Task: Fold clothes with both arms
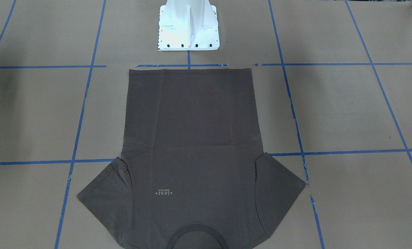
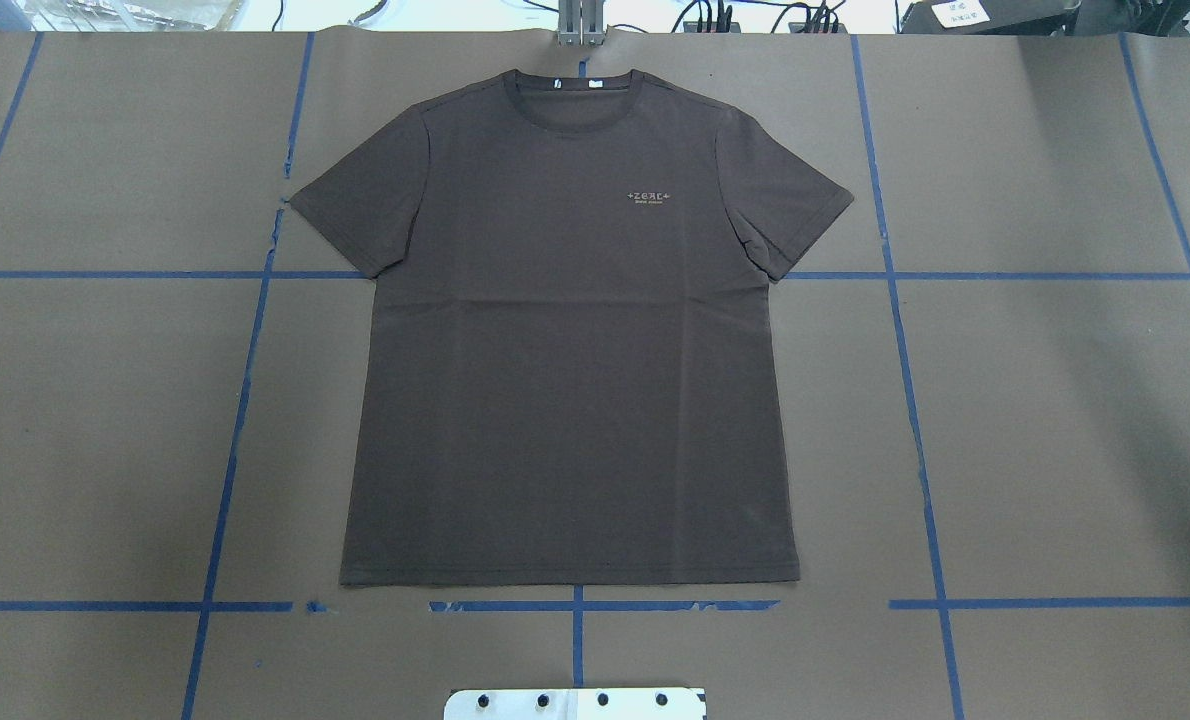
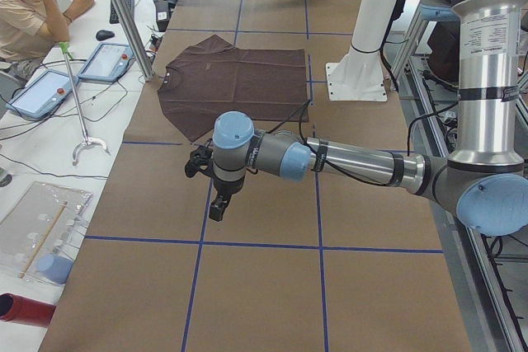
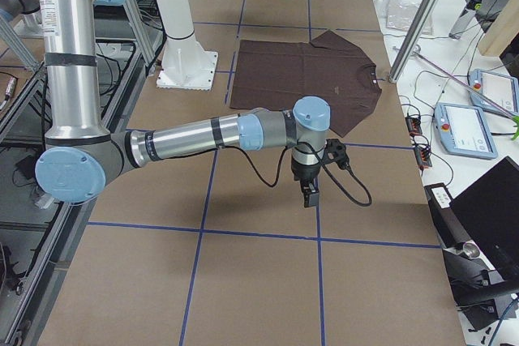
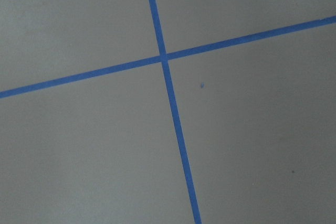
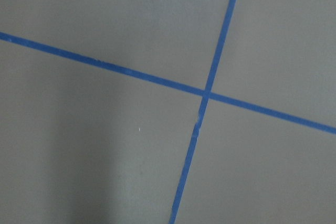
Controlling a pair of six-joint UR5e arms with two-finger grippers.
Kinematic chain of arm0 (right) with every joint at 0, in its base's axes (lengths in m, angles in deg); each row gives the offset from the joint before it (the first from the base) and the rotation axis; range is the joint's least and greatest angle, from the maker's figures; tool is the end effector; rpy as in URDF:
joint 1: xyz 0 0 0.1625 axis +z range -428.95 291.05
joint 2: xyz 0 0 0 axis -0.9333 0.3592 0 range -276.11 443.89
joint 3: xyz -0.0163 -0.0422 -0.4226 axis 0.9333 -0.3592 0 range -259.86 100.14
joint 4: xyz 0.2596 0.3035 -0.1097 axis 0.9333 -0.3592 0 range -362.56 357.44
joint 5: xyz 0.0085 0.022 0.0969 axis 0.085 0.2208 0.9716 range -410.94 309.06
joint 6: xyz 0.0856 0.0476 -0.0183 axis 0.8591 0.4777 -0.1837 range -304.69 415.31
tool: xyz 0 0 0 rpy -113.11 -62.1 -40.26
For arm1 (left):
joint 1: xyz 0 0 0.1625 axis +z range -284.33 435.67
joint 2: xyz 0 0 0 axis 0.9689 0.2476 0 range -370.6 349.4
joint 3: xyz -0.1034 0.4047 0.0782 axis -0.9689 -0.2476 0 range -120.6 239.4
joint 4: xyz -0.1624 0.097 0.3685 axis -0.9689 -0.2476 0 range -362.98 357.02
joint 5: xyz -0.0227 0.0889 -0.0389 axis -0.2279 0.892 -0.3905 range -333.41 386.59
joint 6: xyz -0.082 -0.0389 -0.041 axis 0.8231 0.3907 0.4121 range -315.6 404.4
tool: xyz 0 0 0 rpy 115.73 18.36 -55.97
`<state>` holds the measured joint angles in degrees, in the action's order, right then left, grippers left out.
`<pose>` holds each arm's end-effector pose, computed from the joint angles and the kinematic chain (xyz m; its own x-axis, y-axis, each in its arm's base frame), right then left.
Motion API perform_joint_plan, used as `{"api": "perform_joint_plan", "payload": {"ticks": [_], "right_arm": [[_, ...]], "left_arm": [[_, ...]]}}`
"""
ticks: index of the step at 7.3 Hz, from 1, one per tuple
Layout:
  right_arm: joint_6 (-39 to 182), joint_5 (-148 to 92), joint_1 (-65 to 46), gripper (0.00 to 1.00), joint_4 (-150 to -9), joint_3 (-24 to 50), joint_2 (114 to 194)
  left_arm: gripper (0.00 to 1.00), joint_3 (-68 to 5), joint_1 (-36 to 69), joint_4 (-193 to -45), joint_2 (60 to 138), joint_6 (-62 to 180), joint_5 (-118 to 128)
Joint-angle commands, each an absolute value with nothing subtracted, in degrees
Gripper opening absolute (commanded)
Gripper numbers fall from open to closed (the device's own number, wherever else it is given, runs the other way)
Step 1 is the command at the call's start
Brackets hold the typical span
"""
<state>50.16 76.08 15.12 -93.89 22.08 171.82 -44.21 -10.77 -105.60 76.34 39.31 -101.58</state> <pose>0.0201 -0.5154 0.5480 0.7684 -0.3002 0.5652 0.1704 0.9472 0.2715 -0.0415 -0.4888 0.5479 0.7614 0.3718 -0.5311 -0.1253 0.8882 0.4421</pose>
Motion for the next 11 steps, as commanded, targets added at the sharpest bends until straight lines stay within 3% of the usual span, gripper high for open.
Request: {"api": "perform_joint_plan", "payload": {"ticks": [1,4,7,10,11], "right_arm": [[58.2,76.4,15.2,1.0,-85.7,20.4,170.8],[66.3,80.1,15.0,1.0,-77.1,19.6,170.2],[88.6,79.2,3.2,1.0,-62.6,19.5,168.9],[89.8,74.0,-1.3,0.98,-62.5,12.8,160.7],[92.6,71.6,-2.5,0.92,-62.5,10.9,158.0]], "left_arm": [[1.0,-43.4,-10.8,-122.7,79.9,43.1,-96.3],[1.0,-43.8,-10.6,-128.0,81.0,48.2,-96.4],[1.0,-43.7,-10.4,-127.3,80.5,51.2,-98.2],[1.0,-40.7,-9.8,-127.6,81.1,54.9,-99.5],[1.0,-40.8,-9.8,-127.7,81.2,54.9,-99.7]]}}
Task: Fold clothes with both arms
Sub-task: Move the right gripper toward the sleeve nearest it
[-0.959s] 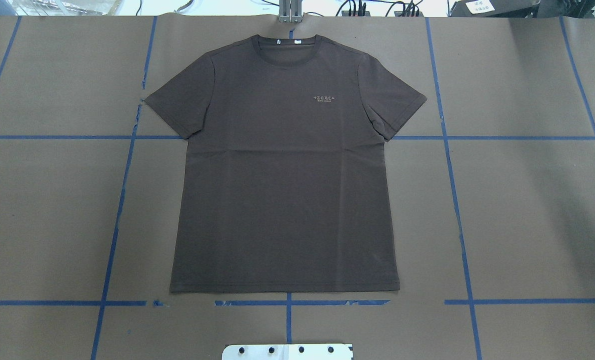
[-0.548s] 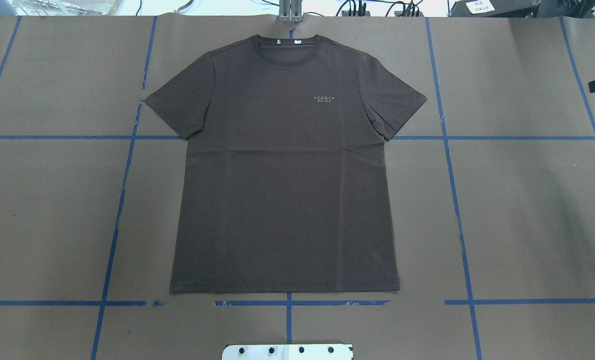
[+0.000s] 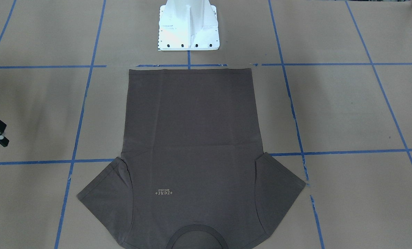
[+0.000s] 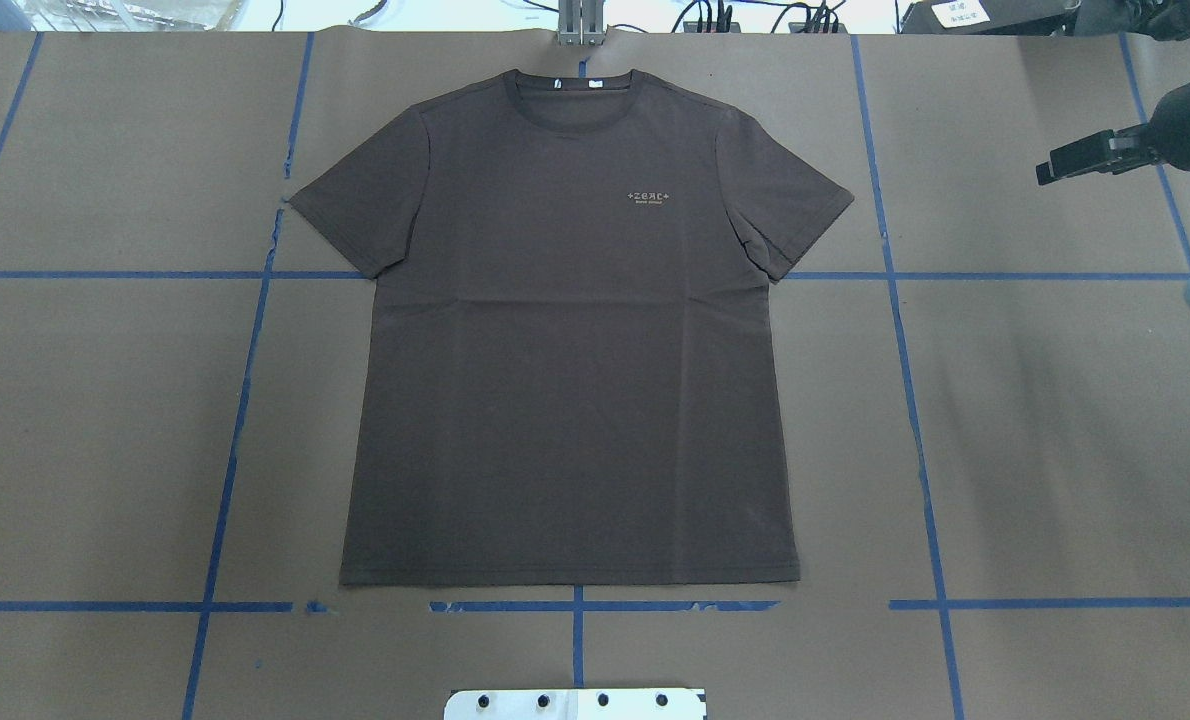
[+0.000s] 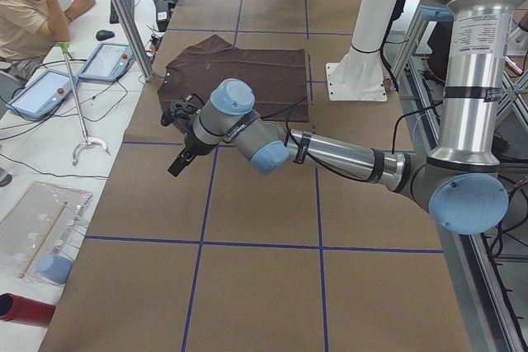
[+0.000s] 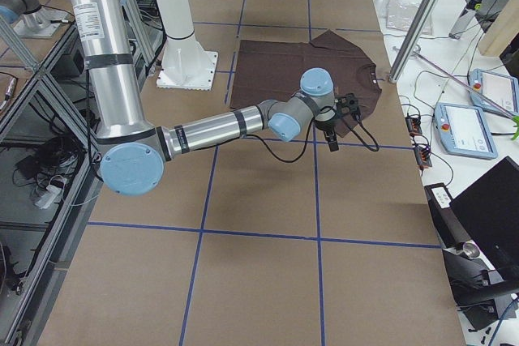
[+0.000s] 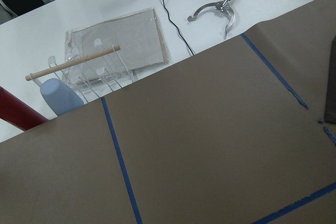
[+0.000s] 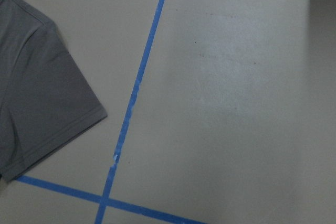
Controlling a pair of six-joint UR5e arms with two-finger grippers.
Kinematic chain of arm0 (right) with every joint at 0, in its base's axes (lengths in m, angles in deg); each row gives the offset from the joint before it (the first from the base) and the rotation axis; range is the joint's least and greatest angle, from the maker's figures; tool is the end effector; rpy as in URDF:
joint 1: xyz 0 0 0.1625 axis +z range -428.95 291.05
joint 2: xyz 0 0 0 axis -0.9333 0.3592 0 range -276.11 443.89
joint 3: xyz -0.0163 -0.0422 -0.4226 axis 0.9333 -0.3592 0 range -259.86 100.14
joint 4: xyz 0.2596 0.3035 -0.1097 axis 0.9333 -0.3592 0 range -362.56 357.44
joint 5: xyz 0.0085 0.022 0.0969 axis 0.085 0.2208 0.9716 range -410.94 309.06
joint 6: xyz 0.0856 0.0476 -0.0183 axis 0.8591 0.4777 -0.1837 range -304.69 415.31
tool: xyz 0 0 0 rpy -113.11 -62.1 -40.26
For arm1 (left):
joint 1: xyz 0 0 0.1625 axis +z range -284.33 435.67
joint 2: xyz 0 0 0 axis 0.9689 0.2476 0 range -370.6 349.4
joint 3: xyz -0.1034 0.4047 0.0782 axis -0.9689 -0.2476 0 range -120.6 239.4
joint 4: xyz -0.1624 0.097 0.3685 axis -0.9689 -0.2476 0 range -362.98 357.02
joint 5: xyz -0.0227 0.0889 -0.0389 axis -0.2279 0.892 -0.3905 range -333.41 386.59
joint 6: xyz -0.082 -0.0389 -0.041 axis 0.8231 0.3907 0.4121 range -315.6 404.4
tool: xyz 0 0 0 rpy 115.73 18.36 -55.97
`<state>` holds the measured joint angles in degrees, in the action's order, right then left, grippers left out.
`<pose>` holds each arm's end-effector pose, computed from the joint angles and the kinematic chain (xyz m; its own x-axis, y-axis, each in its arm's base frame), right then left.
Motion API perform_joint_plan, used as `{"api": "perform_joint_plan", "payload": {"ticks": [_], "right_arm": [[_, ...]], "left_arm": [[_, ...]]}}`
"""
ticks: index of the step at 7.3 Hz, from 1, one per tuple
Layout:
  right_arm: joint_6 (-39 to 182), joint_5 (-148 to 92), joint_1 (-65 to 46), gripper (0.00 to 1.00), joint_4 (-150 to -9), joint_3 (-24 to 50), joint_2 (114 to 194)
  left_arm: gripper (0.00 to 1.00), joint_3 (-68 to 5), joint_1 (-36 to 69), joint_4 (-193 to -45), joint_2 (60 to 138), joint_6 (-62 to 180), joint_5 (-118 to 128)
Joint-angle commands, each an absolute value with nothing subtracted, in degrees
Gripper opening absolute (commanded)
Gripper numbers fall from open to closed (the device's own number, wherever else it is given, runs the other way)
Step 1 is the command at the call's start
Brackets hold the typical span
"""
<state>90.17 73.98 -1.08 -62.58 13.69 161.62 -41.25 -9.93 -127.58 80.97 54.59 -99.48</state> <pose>-0.1538 -0.5805 0.4563 0.6465 -0.1963 0.7372 -0.1303 0.9237 0.3603 -0.0344 -0.5261 0.4868 0.7700 0.3617 -0.5256 0.0849 0.7584 0.6463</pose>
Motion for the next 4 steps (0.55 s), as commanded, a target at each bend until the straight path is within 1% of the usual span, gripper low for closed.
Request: {"api": "perform_joint_plan", "payload": {"ticks": [1,2,3,4], "right_arm": [[95.8,68.8,-4.2,0.89,-62.6,7.7,153.9],[99.0,67.4,-5.6,0.85,-62.5,3.0,149.8],[100.3,66.4,-6.5,0.83,-62.5,0.5,146.9],[101.7,66.0,-7.9,0.77,-62.5,-0.8,145.9]], "left_arm": [[1.0,-40.9,-9.8,-128.0,81.2,54.8,-100.4],[1.0,-40.8,-9.8,-128.0,81.2,54.6,-100.3],[1.0,-41.3,-9.7,-128.0,81.2,54.4,-100.4],[1.0,-41.4,-9.7,-128.0,81.2,54.4,-100.5]]}}
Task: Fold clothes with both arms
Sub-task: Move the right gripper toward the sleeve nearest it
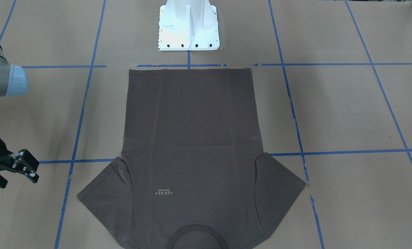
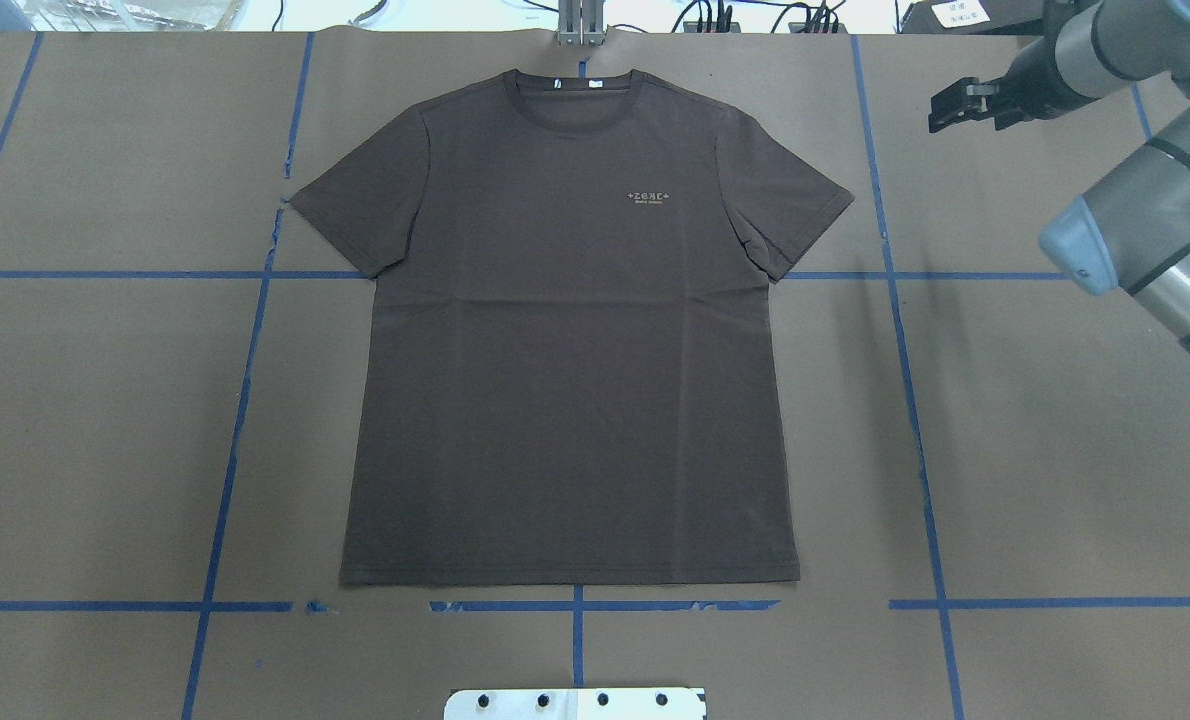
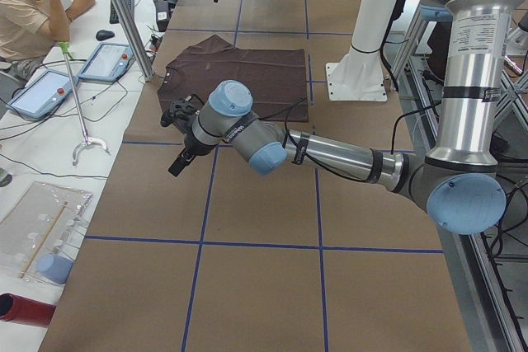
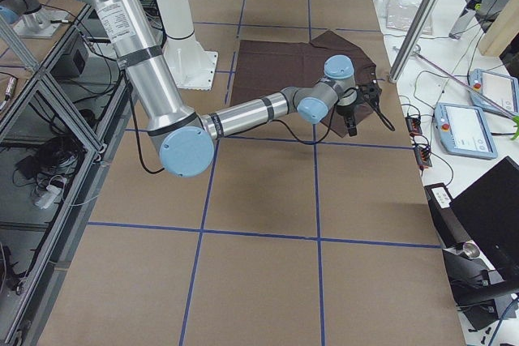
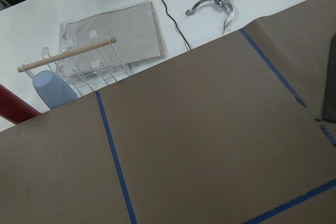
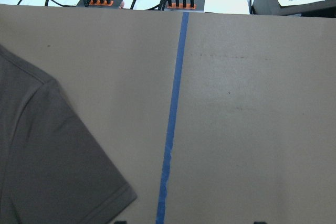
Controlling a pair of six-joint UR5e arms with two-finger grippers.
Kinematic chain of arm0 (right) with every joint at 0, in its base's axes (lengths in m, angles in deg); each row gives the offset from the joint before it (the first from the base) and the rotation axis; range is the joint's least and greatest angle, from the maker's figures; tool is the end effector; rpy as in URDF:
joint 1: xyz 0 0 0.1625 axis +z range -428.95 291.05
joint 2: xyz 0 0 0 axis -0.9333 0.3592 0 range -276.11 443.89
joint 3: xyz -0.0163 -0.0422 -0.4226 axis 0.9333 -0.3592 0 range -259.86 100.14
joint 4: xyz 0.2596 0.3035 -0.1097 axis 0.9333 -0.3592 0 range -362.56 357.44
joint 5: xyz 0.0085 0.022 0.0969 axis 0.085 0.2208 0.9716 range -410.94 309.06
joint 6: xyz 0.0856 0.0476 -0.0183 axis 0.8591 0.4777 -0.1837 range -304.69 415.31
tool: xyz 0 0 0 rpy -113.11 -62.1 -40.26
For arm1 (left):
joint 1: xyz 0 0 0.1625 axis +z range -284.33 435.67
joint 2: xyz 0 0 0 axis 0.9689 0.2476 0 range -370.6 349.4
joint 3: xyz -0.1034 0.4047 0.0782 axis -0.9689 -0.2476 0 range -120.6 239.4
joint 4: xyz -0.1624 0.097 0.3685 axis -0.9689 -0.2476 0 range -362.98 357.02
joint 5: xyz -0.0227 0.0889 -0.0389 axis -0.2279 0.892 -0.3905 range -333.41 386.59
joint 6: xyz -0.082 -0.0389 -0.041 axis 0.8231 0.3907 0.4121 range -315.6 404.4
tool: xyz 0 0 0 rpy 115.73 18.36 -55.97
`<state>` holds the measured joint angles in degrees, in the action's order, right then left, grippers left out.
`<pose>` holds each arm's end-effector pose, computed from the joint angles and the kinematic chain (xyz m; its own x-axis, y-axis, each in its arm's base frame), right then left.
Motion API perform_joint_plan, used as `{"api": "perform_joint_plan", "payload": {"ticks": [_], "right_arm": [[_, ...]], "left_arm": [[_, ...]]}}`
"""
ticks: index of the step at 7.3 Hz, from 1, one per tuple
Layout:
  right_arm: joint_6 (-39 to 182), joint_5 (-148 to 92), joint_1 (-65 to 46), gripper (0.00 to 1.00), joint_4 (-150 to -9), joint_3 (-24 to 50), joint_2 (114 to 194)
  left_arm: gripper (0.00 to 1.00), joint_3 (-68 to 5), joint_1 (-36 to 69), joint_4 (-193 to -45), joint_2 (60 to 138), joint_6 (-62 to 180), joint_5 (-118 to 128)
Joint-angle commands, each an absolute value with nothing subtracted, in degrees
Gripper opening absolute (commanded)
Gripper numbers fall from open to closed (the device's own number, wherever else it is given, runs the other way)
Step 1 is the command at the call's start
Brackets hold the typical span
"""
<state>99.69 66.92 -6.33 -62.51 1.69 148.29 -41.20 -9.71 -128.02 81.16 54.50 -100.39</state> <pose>-0.2407 -0.6532 0.4168 0.6670 -0.0863 0.7401 -0.2155 0.9285 0.3024 -0.0311 -0.5264 0.4839 0.7583 0.3796 -0.5300 0.0796 0.7530 0.6531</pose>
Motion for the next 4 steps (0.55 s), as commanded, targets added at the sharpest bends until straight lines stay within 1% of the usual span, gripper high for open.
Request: {"api": "perform_joint_plan", "payload": {"ticks": [1,3,4], "right_arm": [[102.3,65.1,-9.1,0.73,-62.4,-2.9,144.3],[108.1,62.1,-12.5,0.7,-51.7,-8.9,144.1],[109.4,59.4,-14.7,0.7,-50.9,-9.3,144.1]], "left_arm": [[1.0,-41.6,-9.6,-128.0,81.2,54.3,-100.5],[1.0,-41.7,-9.6,-128.0,81.2,54.2,-100.4],[1.0,-41.7,-9.6,-128.0,81.2,54.2,-100.3]]}}
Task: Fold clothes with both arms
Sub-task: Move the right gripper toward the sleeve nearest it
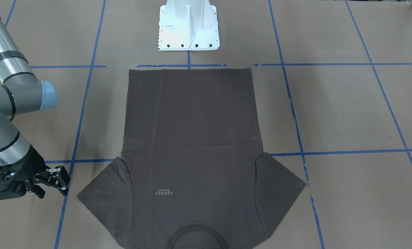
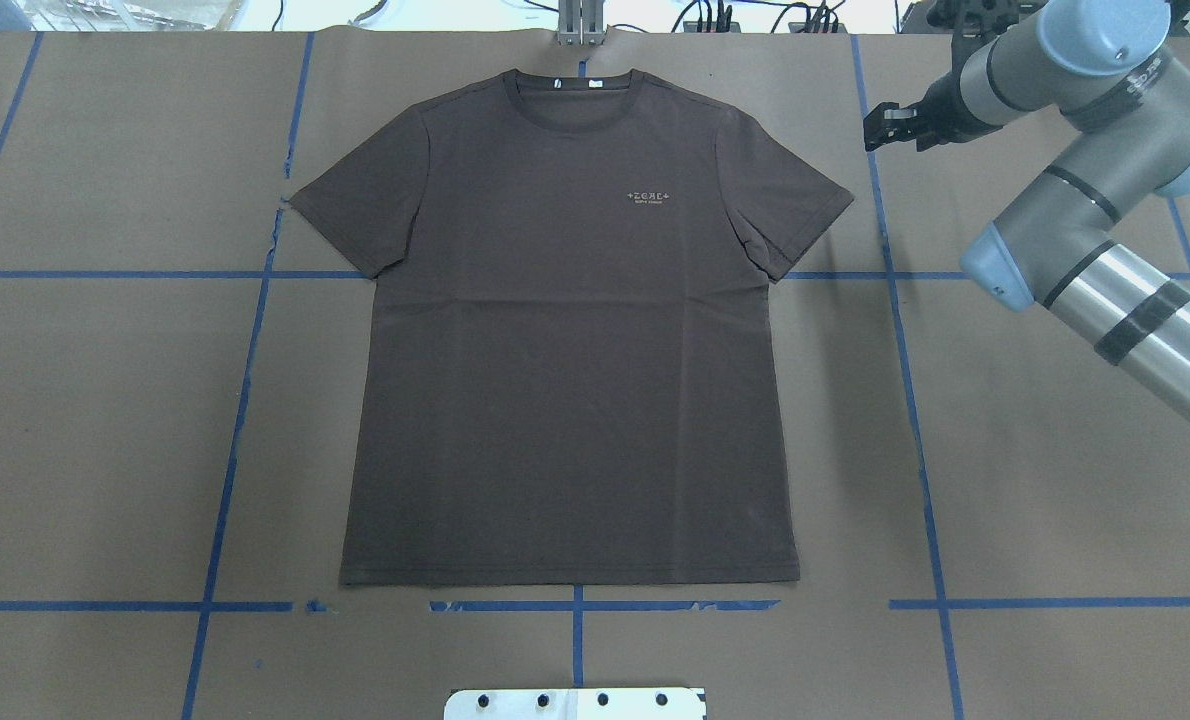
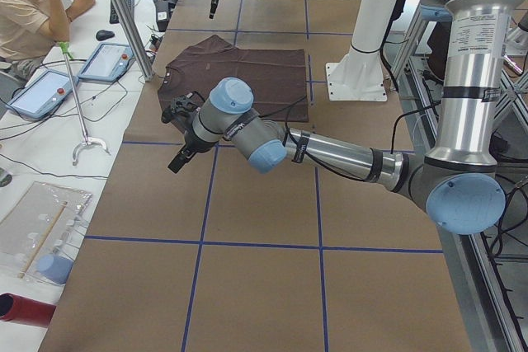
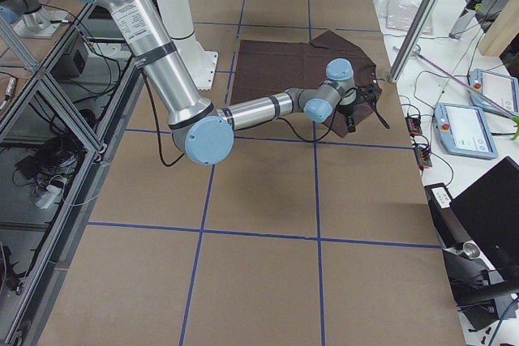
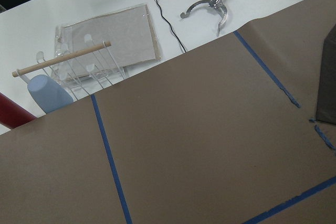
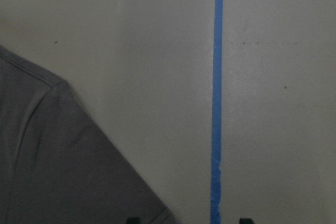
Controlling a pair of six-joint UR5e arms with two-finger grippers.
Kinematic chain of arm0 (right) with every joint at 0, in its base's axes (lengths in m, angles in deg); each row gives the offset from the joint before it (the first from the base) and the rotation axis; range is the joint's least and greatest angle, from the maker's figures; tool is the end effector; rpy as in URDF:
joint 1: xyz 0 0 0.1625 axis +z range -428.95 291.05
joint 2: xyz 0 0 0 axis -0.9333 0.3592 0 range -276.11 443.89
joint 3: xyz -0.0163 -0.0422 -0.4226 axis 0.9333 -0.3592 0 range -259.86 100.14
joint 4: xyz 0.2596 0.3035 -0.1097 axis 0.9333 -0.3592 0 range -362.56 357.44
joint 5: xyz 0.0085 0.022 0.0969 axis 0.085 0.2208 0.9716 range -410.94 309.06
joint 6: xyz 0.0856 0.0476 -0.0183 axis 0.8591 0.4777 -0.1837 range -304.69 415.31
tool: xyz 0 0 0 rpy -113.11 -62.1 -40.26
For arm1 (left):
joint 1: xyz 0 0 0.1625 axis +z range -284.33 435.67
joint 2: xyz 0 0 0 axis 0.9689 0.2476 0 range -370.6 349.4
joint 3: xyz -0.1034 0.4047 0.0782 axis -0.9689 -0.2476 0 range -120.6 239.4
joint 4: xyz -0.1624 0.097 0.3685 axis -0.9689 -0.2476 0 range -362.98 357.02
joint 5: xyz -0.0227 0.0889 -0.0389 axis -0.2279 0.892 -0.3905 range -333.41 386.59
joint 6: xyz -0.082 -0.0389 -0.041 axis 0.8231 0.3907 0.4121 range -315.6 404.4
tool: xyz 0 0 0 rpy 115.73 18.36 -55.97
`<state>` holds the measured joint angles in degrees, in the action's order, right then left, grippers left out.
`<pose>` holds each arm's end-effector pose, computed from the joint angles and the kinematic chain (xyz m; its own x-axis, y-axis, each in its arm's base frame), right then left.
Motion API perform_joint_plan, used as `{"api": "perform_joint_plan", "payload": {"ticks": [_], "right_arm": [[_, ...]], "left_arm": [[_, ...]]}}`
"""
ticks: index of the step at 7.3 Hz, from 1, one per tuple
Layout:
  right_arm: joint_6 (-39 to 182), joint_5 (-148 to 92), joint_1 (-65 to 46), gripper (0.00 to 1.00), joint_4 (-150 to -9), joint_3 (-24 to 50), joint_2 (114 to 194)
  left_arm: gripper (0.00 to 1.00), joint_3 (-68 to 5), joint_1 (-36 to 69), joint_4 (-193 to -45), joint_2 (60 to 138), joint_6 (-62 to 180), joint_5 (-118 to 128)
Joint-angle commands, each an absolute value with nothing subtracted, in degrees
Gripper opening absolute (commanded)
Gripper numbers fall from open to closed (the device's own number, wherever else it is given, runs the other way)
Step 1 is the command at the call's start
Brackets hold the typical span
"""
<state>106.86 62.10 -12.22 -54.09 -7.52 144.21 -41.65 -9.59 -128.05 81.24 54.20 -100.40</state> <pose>-0.3207 -0.6605 0.4314 0.6488 -0.0543 0.7590 -0.2559 0.9238 0.2849 -0.0300 -0.5261 0.4791 0.7573 0.3903 -0.5235 0.0745 0.7448 0.6631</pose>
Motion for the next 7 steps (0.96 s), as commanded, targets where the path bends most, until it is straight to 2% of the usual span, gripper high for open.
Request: {"api": "perform_joint_plan", "payload": {"ticks": [1,3,7], "right_arm": [[111.8,56.3,-17.0,0.7,-50.2,-9.6,144.1],[112.2,55.2,-17.6,0.67,-45.4,-14.0,143.6],[112.3,53.2,-18.2,0.66,-44.8,-17.2,141.8]], "left_arm": [[1.0,-41.8,-9.6,-128.0,81.2,54.2,-100.4],[1.0,-41.8,-9.6,-128.0,81.2,54.1,-100.4],[1.0,-41.8,-9.5,-128.0,81.1,54.1,-100.3]]}}
